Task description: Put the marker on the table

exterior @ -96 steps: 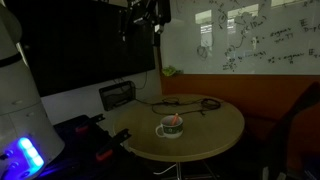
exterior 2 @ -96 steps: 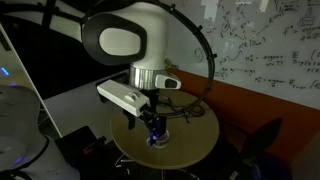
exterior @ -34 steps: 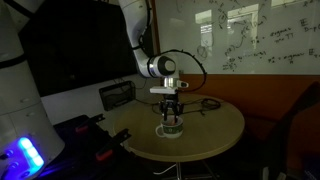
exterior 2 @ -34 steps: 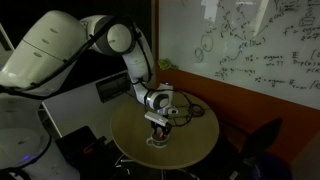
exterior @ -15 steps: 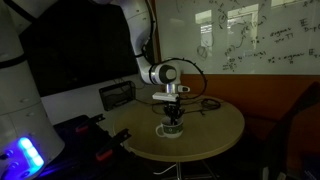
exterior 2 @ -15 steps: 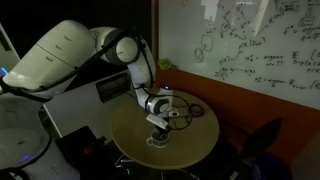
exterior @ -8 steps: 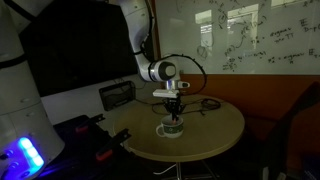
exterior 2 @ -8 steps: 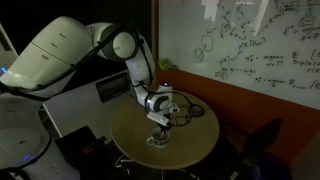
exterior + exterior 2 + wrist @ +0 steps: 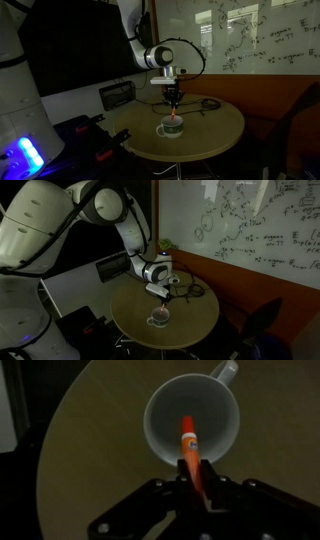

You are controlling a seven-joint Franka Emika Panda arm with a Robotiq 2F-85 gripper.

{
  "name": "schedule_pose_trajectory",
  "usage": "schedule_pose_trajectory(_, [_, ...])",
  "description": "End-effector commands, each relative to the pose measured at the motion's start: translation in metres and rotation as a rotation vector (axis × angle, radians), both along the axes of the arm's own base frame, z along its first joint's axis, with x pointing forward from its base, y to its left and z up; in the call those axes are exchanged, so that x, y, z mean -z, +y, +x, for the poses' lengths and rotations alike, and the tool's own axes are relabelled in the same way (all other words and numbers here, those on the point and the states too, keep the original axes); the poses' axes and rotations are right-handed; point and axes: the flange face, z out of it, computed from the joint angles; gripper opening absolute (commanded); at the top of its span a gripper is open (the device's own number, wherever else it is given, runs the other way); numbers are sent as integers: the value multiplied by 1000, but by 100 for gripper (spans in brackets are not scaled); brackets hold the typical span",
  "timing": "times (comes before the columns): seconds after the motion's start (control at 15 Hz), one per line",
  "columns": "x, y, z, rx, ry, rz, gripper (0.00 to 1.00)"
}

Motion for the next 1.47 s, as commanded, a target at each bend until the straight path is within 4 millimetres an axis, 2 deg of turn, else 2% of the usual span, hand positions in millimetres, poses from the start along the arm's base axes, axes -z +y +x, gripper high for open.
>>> schedule_pose_trajectory(0.0, [-29,6,-11,-6,-9,38,5])
schedule_pose_trajectory(0.13, [-36,22,-10,30,13,88,5])
schedule_pose_trajectory(0.4, [-21,70,-8,78,180,180,5])
schedule_pose_trajectory(0.6, [0,100,-1,91,230,154,5])
schedule_pose_trajectory(0.93, [51,147,15,107,258,107,5])
schedule_pose_trajectory(1.13, [80,159,25,130,275,76,5])
schedule_pose_trajectory(1.4, [106,157,38,127,274,63,5])
